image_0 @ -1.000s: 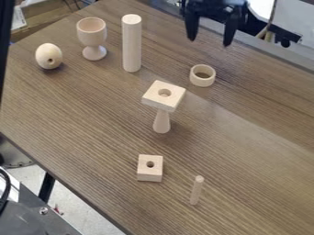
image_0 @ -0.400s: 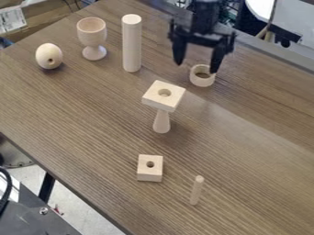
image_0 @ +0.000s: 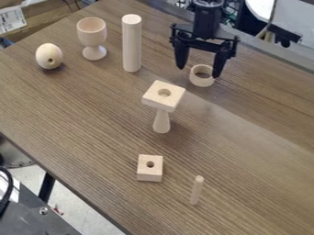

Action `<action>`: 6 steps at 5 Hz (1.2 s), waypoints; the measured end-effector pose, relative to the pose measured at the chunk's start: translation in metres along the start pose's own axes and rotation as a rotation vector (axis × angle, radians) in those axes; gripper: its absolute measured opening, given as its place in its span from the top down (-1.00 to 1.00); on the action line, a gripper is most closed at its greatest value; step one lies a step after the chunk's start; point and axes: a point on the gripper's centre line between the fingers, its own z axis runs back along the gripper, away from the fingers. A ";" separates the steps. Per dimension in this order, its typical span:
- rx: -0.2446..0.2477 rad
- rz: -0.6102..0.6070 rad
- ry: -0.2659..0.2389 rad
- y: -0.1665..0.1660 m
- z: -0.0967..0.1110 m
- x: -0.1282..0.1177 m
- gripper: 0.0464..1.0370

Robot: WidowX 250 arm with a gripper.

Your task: Put the circle in the cylinder

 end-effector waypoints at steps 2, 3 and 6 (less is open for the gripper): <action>-0.009 0.000 -0.026 -0.002 0.003 0.005 -0.93; -0.004 -0.006 -0.044 -0.002 0.003 0.008 -0.93; -0.010 -0.009 0.037 -0.001 -0.027 0.002 -0.93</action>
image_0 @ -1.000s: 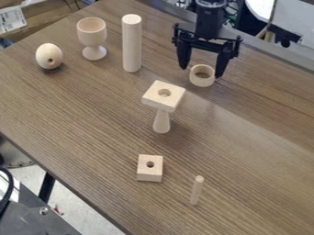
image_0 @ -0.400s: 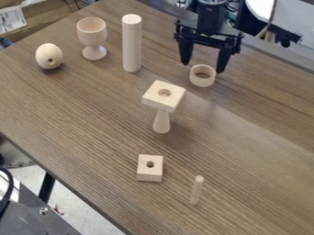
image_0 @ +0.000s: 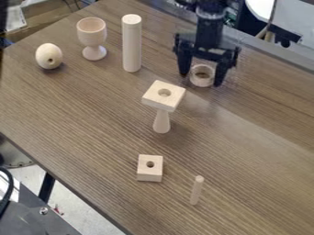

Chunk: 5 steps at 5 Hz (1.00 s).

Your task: Put the circle in the cylinder

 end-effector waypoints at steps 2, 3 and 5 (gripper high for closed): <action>-0.004 -0.002 -0.026 -0.002 -0.003 0.007 -0.45; -0.011 0.001 -0.066 -0.002 0.004 0.008 -0.45; -0.058 0.066 -0.352 0.002 0.096 0.018 -0.45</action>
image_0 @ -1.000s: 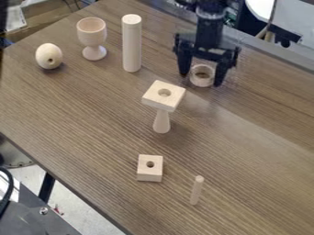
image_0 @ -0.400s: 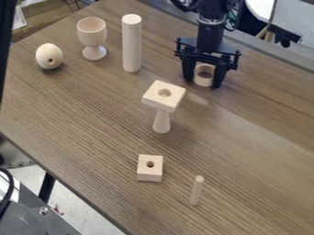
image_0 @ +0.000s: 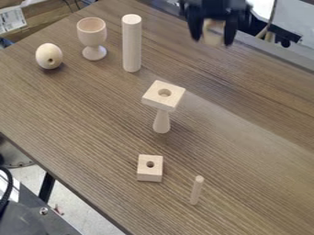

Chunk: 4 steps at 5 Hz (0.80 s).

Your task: Put the circle in the cylinder

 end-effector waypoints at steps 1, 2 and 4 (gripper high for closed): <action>0.032 0.060 -0.044 0.010 0.039 0.003 -0.45; 0.087 0.129 -0.005 0.020 0.062 -0.010 -0.45; 0.238 0.335 0.135 0.042 0.097 -0.032 -0.45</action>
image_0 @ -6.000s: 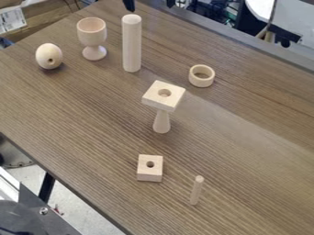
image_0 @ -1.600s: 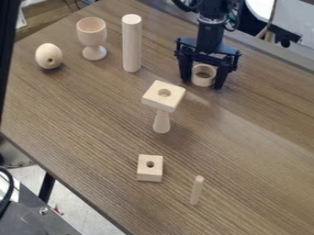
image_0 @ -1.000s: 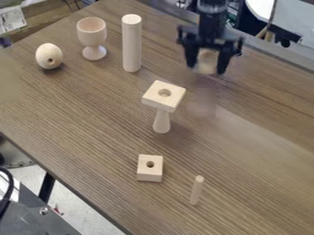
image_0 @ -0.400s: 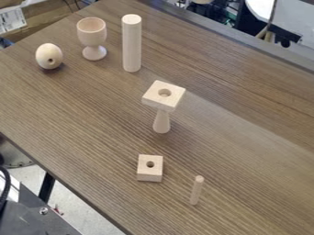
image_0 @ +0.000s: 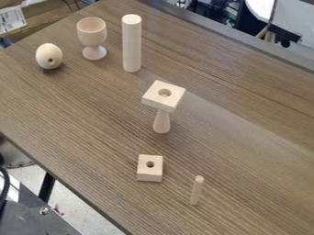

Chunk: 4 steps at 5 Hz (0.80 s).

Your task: Put the circle in the cylinder

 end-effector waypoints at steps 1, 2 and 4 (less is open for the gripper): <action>-0.009 0.039 0.000 0.013 -0.002 0.009 -0.45; -0.044 0.036 0.027 0.020 -0.024 0.019 -0.45; -0.082 0.055 0.094 0.030 -0.062 0.032 -0.45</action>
